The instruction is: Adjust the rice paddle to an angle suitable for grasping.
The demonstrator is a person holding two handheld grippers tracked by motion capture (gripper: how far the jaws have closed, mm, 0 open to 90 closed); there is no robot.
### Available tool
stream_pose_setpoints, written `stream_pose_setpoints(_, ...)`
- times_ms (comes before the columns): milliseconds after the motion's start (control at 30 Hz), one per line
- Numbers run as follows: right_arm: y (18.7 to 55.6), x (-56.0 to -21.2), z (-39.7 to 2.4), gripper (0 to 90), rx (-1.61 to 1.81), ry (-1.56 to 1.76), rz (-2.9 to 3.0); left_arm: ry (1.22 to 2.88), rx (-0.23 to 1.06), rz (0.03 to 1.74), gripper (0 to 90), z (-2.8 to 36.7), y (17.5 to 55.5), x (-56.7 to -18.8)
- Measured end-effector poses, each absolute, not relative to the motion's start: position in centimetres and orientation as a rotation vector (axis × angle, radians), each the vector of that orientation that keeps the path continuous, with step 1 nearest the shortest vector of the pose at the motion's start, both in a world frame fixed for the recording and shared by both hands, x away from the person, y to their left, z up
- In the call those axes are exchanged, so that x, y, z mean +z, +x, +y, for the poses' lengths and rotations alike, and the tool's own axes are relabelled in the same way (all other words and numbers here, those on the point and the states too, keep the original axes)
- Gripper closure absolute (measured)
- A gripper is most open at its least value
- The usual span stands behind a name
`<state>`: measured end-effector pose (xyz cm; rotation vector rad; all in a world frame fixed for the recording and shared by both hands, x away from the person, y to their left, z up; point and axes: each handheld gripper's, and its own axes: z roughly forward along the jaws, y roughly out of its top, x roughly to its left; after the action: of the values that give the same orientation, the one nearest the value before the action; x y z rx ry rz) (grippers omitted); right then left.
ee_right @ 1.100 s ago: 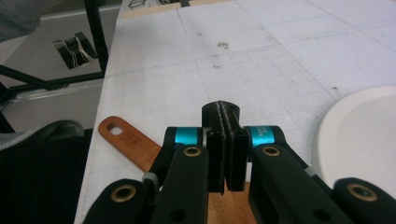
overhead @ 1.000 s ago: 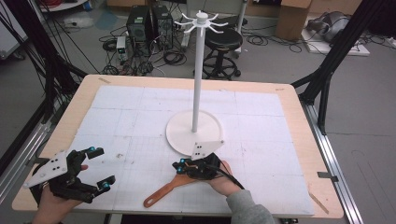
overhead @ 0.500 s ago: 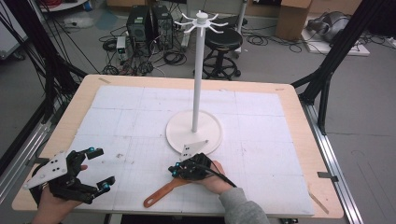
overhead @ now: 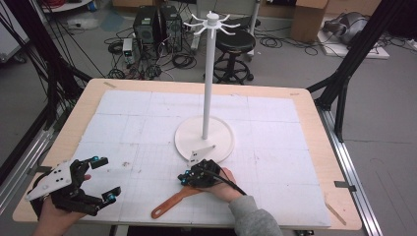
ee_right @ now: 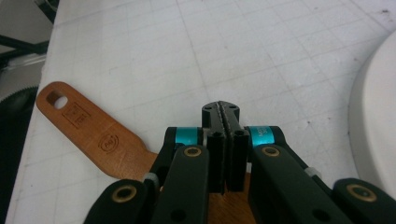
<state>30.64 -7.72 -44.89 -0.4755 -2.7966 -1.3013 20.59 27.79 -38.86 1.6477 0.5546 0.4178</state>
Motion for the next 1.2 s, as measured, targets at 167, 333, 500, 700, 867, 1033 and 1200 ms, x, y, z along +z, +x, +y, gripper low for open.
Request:
stream_pose_setpoints(167,30.6,-44.8,-7.7,89.0,-1.293,-0.442,-2.829,1.642,0.422,0.562,1.8,28.0,20.5,-38.9)
stream_pose_setpoints(333,30.5,-44.8,-7.9,89.1,-1.281,-0.453,-2.831,1.64,0.423,0.565,1.8,28.1,20.5,-38.9)
stream_pose_setpoints(500,30.3,-44.7,-8.4,89.3,-1.246,-0.526,-2.801,1.637,0.428,0.568,1.8,28.3,20.5,-38.8)
stream_pose_setpoints(700,29.9,-44.6,-9.5,89.3,-1.242,-0.523,-2.812,1.635,0.429,0.576,1.8,28.5,20.5,-38.8)
stream_pose_setpoints(867,29.6,-44.5,-10.4,89.2,-1.232,-0.517,-2.831,1.64,0.428,0.573,1.8,28.4,20.5,-38.8)
stream_pose_setpoints(1033,29.4,-44.5,-11.2,89.3,-1.226,-0.523,-2.842,1.634,0.429,0.574,1.8,28.5,20.5,-38.8)
stream_pose_setpoints(1200,29.1,-44.5,-12.2,89.3,-1.226,-0.543,-2.833,1.636,0.429,0.574,1.8,28.5,20.5,-38.8)
